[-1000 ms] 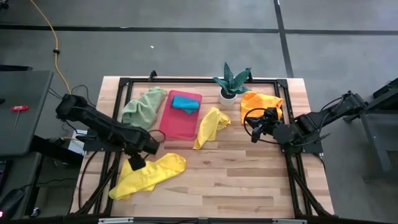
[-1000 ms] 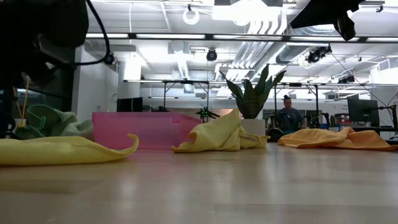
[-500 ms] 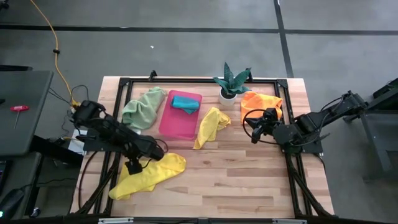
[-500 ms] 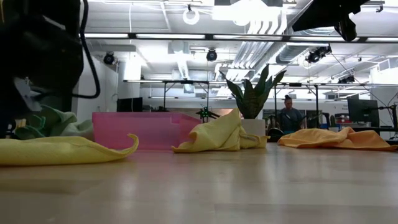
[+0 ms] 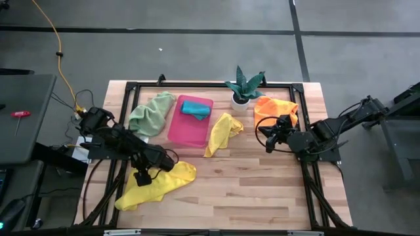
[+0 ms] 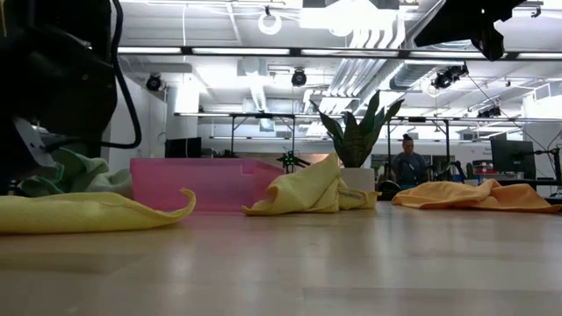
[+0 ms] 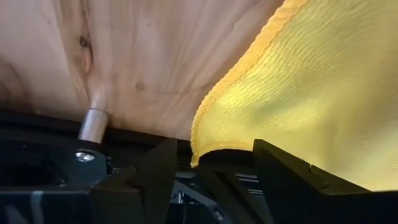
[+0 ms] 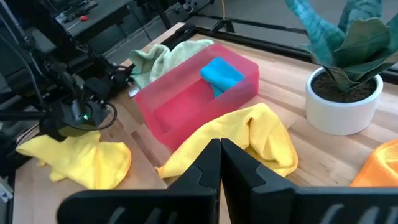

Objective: Fold microfiber towels
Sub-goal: Fold the bottom yellow microfiber cloth

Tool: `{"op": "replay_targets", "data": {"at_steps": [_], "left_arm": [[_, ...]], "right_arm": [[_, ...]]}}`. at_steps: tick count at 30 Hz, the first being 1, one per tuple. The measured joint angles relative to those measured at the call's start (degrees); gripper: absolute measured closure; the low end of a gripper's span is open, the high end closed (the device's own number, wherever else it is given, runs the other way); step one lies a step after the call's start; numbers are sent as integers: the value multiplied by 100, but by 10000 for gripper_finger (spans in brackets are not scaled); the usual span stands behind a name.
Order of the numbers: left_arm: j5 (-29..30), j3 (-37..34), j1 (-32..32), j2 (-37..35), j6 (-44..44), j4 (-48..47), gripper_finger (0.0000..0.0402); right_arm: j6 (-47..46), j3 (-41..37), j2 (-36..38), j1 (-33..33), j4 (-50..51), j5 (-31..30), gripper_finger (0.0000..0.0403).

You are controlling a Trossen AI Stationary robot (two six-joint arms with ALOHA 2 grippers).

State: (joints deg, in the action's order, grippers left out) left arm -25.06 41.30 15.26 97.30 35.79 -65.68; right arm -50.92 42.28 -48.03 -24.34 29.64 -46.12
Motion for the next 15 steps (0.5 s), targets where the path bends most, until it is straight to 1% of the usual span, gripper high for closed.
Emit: {"op": "replay_targets", "data": {"at_steps": [4, 8, 15], "left_arm": [[-16, -90, 83, 0, -1, -34, 227], [-129, -250, 166, 0, -2, 57, 263], [-125, -273, 176, 0, 64, 279, 319]], "right_arm": [[0, 0, 0, -2, 12, 20, 403], [0, 0, 0, -2, 12, 20, 403], [0, -1, -1, -2, 12, 20, 403]]}}
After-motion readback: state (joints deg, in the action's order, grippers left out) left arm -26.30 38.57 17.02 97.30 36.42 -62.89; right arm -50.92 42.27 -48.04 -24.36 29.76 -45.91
